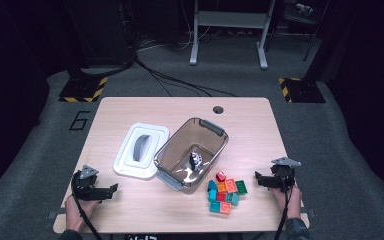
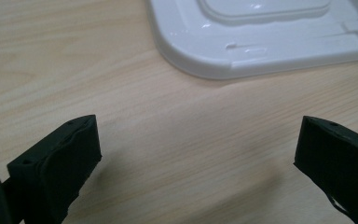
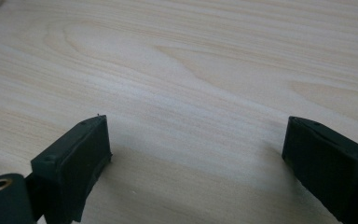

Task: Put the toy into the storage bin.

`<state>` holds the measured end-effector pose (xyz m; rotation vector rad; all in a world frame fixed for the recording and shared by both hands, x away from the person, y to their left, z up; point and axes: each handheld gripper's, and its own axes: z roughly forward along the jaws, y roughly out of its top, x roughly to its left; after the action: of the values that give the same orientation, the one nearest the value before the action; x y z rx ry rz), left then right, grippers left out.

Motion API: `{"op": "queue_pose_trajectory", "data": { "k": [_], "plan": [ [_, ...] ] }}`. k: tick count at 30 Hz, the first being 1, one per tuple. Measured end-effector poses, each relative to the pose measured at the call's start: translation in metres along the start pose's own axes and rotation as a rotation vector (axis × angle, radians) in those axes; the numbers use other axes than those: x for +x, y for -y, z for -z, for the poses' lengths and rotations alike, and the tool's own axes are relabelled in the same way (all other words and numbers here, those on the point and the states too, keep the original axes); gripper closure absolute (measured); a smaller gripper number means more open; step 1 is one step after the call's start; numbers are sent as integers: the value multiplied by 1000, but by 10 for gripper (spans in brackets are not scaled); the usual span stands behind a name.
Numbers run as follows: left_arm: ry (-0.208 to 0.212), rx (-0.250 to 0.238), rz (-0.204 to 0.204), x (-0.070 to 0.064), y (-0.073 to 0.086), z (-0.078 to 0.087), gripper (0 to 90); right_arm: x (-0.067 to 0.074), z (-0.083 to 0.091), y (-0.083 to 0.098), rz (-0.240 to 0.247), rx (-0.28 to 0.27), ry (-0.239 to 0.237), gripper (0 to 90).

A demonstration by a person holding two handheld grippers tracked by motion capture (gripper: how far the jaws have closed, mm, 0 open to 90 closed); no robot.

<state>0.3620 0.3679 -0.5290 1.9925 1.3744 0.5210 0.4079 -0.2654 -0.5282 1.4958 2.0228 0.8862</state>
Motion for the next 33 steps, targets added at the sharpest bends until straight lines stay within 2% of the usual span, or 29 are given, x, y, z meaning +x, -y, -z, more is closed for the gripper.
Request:
{"op": "queue_pose_trajectory", "data": {
  "k": [1, 3, 5, 6, 8, 10, 13, 14, 18, 22, 23, 24, 26, 30, 33],
  "plan": [
    [-17, -20, -8, -1, 2, -1, 0, 0, 0, 0, 4, 2, 6, 71],
    [-32, -26, -15, -1, 3, -2, 0, 0, 1, 1, 1, 3, 9, 71],
    [-33, -26, -18, -1, 3, -3, 0, 0, 2, 1, -3, 9, 10, 71],
    [-31, -23, -20, -1, 2, -3, 0, 2, 4, 1, -19, 23, 16, 71],
    [-23, -21, -28, 0, 2, -3, 0, 3, 7, 1, -20, 49, 22, 69],
    [-13, -13, -39, 1, 1, -2, 0, 4, 9, 1, -33, 69, 3, 56],
    [-13, -23, -40, 1, 0, -4, 0, 2, 19, 1, -58, 55, -68, 49],
    [-15, -18, -43, 1, -1, -5, 0, 3, 21, 0, -80, 59, -79, 41],
    [-17, -22, -39, 0, -1, -6, 0, 8, 31, -2, -96, 49, -116, 48],
    [-18, -22, -40, 0, -1, -6, 0, 28, 38, -3, -46, 77, -153, 60],
    [-18, -22, -39, 0, -1, -6, 0, 38, 41, -4, -28, 73, -176, 74],
    [-18, -22, -39, 0, -1, -6, 0, 38, 41, -4, -28, 73, -176, 74],
    [-19, -23, -38, 0, -1, -6, 0, 47, 43, -5, -40, 82, -203, 95],
    [-20, -24, -37, 0, -1, -6, 0, 62, 42, -9, -13, 100, -224, 133],
    [-15, -13, -39, 0, -2, -5, 0, 69, 39, -12, 25, 113, -240, 156]
  ]
}}
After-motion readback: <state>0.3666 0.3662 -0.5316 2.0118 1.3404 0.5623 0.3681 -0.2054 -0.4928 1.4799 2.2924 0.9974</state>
